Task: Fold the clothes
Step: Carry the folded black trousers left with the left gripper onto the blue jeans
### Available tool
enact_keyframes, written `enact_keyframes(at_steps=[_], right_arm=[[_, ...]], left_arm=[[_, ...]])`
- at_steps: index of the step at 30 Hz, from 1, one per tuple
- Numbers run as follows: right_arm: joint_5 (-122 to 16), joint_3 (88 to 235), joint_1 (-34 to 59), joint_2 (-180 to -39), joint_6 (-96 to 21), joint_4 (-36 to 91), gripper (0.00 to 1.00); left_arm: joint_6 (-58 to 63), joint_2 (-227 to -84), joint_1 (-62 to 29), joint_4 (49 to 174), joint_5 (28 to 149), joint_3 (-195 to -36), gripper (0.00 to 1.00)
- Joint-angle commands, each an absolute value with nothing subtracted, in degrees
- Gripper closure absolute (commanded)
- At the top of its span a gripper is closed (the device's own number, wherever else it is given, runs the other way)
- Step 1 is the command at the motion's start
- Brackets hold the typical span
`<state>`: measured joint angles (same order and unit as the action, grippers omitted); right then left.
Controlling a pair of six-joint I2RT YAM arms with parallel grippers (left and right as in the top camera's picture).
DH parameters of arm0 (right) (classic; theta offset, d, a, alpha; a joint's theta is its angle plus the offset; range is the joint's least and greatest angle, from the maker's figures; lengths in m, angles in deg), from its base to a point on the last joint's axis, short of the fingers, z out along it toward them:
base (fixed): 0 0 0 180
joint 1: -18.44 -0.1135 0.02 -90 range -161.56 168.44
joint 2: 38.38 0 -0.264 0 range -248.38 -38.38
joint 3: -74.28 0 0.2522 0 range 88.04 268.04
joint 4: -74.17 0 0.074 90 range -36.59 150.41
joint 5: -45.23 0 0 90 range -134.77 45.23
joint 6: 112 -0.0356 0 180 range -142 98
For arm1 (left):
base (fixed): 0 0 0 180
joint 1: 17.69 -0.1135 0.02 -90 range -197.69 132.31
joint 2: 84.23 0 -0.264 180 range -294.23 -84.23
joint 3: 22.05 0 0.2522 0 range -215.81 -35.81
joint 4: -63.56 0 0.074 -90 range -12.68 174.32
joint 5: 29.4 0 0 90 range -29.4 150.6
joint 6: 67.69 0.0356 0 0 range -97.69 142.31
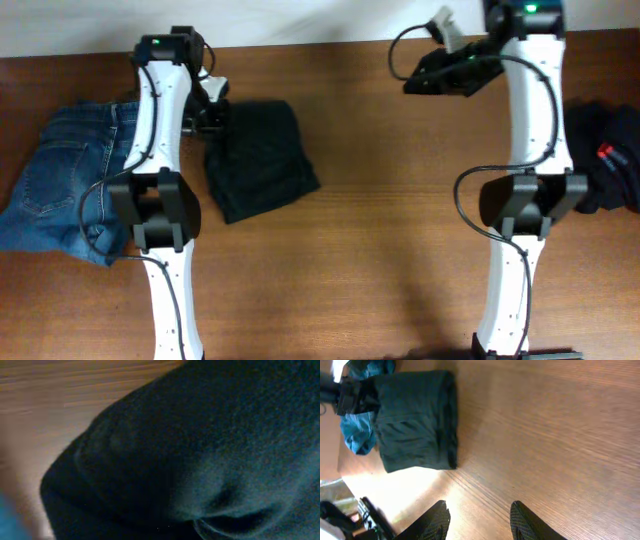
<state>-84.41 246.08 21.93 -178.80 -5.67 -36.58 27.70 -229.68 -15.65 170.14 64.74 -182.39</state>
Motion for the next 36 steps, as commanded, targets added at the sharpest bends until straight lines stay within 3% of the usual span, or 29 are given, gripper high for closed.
enact_keyframes(at_steps=[1,25,36], right_arm=[[-83.9,247.0,22.3,-176.9,-6.3,-36.9,0.56],[-81.4,247.0,22.8,-176.8,-6.3,-36.9,0.56],[-81.4,247.0,22.7,-176.8,-6.3,-36.9,0.56]], left_arm=[[26.0,-223.8,-16.8,170.5,53.4,-183.4,0.99],[31.5,-216.6,-29.1,174.0,36.3,-183.4,0.99],[35.1,-215.5,-35.8,166.9,33.2,-183.4,1.00]])
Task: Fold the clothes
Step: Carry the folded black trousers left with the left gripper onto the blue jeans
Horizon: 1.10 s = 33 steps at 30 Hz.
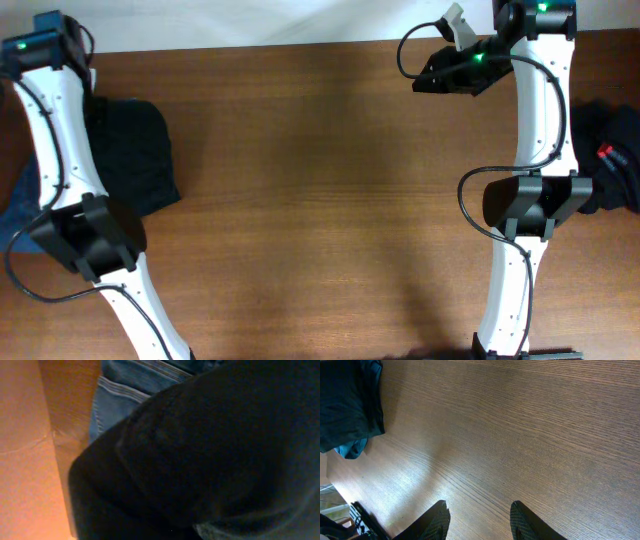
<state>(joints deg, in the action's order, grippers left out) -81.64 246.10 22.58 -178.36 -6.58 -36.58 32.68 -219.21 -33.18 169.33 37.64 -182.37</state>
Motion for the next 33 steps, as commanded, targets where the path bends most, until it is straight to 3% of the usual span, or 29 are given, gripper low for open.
enact_keyframes(at_steps=[1,8,16,22,33], right_arm=[[-81.4,247.0,22.6,-176.8,-6.3,-36.9,0.55],[-81.4,247.0,22.6,-176.8,-6.5,-36.9,0.56],[-81.4,247.0,22.6,-176.8,-6.5,-36.9,0.56],[-81.4,247.0,22.6,-176.8,-6.5,-36.9,0.55],[-81.4,247.0,22.6,-176.8,-6.5,-36.9,0.55]], left_arm=[[35.3,-215.5,-36.5,165.7,33.2,-183.4,0.99],[37.5,-215.5,-40.3,159.7,34.4,-183.4,1.00],[40.3,-215.6,-44.0,156.1,45.7,-183.2,0.99],[45.1,-215.6,-44.2,157.9,60.8,-183.2,1.00],[45.2,-212.7,-45.3,157.2,63.5,-183.4,1.00]])
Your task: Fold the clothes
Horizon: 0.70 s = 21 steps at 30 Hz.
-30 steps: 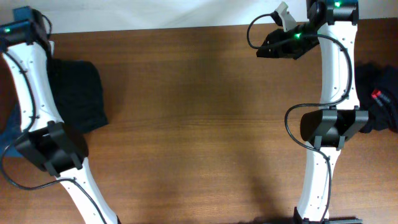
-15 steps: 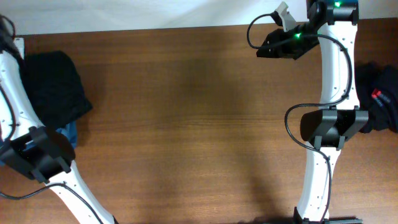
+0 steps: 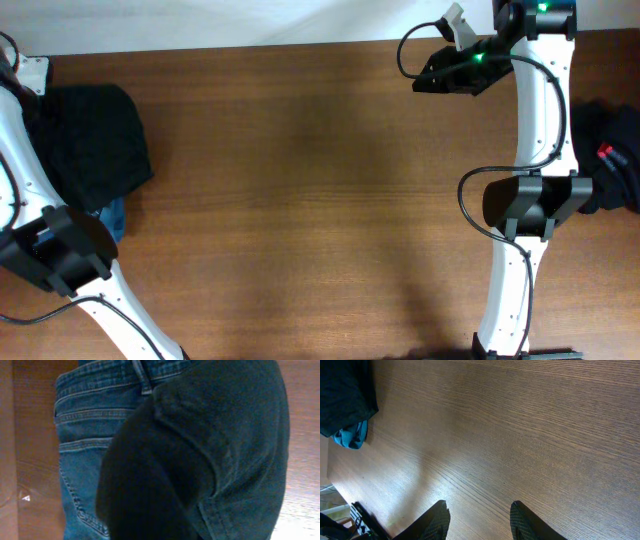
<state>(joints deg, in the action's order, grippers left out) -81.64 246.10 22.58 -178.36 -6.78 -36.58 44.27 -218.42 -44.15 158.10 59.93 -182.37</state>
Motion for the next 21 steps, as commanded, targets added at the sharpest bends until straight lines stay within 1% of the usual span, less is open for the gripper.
enact_keyframes(at_steps=[1,16,18,21], right_arm=[[-81.4,247.0,22.6,-176.8,-6.5,-36.9,0.55],[-81.4,247.0,22.6,-176.8,-6.5,-36.9,0.56],[-81.4,247.0,22.6,-176.8,-7.2,-36.9,0.56],[-81.4,247.0,22.6,-176.8,-7.5,-36.9,0.55]], left_arm=[[45.2,-212.2,-45.7,157.2,63.4,-183.4,1.00],[45.1,-210.6,-51.7,156.1,64.5,-183.2,1.00],[45.1,-210.9,-52.5,156.0,64.5,-183.0,0.96],[45.1,-210.9,-53.6,155.7,64.4,-182.1,0.95]])
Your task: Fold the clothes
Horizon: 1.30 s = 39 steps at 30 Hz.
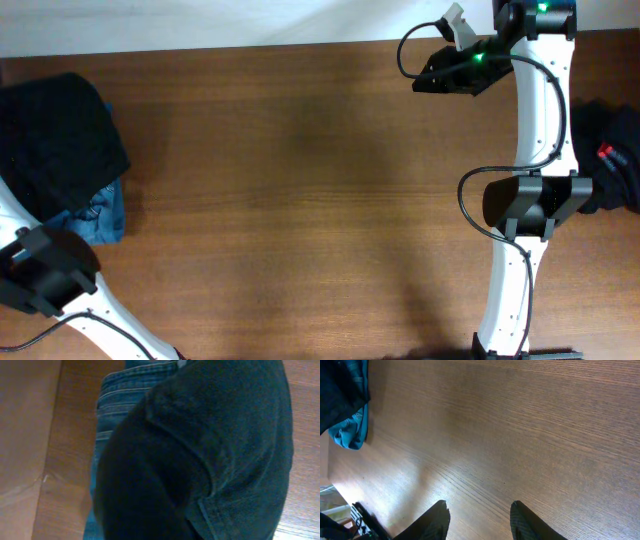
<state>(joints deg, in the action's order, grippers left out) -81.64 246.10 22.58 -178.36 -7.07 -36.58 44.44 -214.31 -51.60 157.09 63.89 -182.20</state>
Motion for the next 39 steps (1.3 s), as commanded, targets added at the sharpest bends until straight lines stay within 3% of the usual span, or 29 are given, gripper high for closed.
enact_keyframes(at_steps=[1,2,6,8,20,32,35,39], right_arm=[[-81.4,247.0,22.6,-176.8,-7.6,-36.9,0.56],[-81.4,247.0,22.6,-176.8,-7.5,-36.9,0.55],[-81.4,247.0,22.6,-176.8,-7.6,-36.9,0.56],[-81.4,247.0,22.6,-176.8,-7.8,-36.9,0.55],[-81.4,247.0,22.6,-176.8,-7.8,-36.9,0.56],[-81.4,247.0,22.6,-176.8,-7.8,-36.9,0.60],[-81.4,247.0,22.6,-176.8,-7.8,-36.9,0.60],[-81.4,247.0,22.6,-176.8,-7.7,-36.9,0.60]], left_arm=[[45.1,-210.9,-54.0,155.7,64.5,-181.9,0.95],[45.1,-210.9,-54.3,155.5,64.5,-181.6,0.93],[45.1,-210.9,-55.4,155.0,64.3,-180.5,0.58],[45.1,-210.9,-56.0,155.0,64.3,-180.5,0.01],[38.6,-210.8,-57.2,154.9,62.8,-180.5,0.01],[38.6,-210.5,-55.2,156.6,101.5,-180.4,0.01],[38.4,-210.5,-55.2,156.8,104.5,-180.2,0.09],[38.4,-210.6,-55.2,157.5,104.3,-178.7,0.09]])
